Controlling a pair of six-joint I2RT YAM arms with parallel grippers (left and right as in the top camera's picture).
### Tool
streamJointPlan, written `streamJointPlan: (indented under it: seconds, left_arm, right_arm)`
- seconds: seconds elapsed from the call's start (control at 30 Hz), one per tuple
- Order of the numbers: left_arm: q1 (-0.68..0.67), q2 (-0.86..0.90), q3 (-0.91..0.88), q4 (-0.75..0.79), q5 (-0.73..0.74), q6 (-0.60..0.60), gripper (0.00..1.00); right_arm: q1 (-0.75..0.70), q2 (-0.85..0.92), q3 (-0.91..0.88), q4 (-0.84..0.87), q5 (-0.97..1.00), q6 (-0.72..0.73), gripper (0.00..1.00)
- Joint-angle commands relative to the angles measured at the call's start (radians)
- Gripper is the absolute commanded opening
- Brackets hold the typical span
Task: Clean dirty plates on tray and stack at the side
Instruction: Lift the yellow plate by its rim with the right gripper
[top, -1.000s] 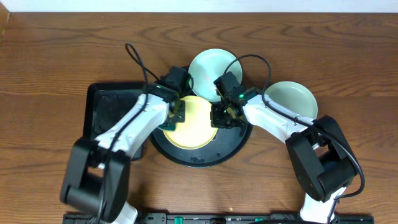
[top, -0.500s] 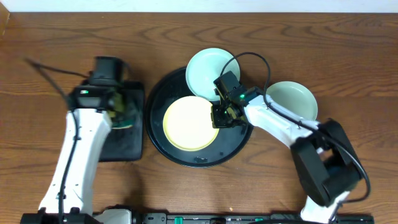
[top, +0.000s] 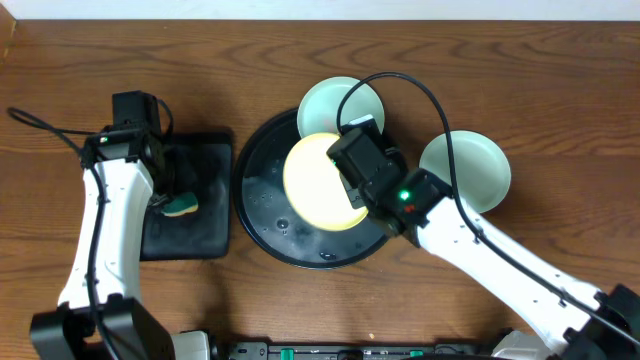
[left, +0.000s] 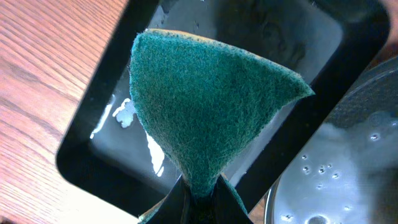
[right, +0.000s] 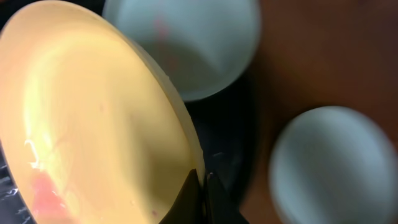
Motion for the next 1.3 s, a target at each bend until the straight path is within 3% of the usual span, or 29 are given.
streamJointPlan:
  seconds: [0.0, 0.23, 0.5, 0.8, 1.13, 1.27]
  left_arm:
    - [0.005, 0.025, 0.014, -0.005, 0.018, -0.006, 0.08]
    - [0.005, 0.035, 0.014, 0.01, 0.018, -0.006, 0.08]
    - [0.005, 0.035, 0.014, 0.013, 0.018, -0.006, 0.08]
    - [0.005, 0.035, 0.014, 0.013, 0.018, -0.006, 0.08]
    - [0.005, 0.035, 0.014, 0.013, 0.018, -0.006, 0.08]
    - [0.005, 0.035, 0.014, 0.013, 0.018, -0.006, 0.08]
  right_arm:
    - [0.058, -0.039, 0.015, 0.001, 0.328, -0.074, 0.01]
    - [0.167, -0.041, 0.015, 0.052, 0.687, -0.155, 0.01]
    - [0.241, -0.041, 0.015, 0.268, 0.973, -0.319, 0.01]
    - [0.262, -0.042, 0.015, 0.464, 1.004, -0.489, 0.01]
    - [0.267, -0.043, 0.014, 0.452, 0.996, -0.473, 0.01]
    - [0.275, -0.043, 0.014, 0.336, 0.904, -0.36, 0.01]
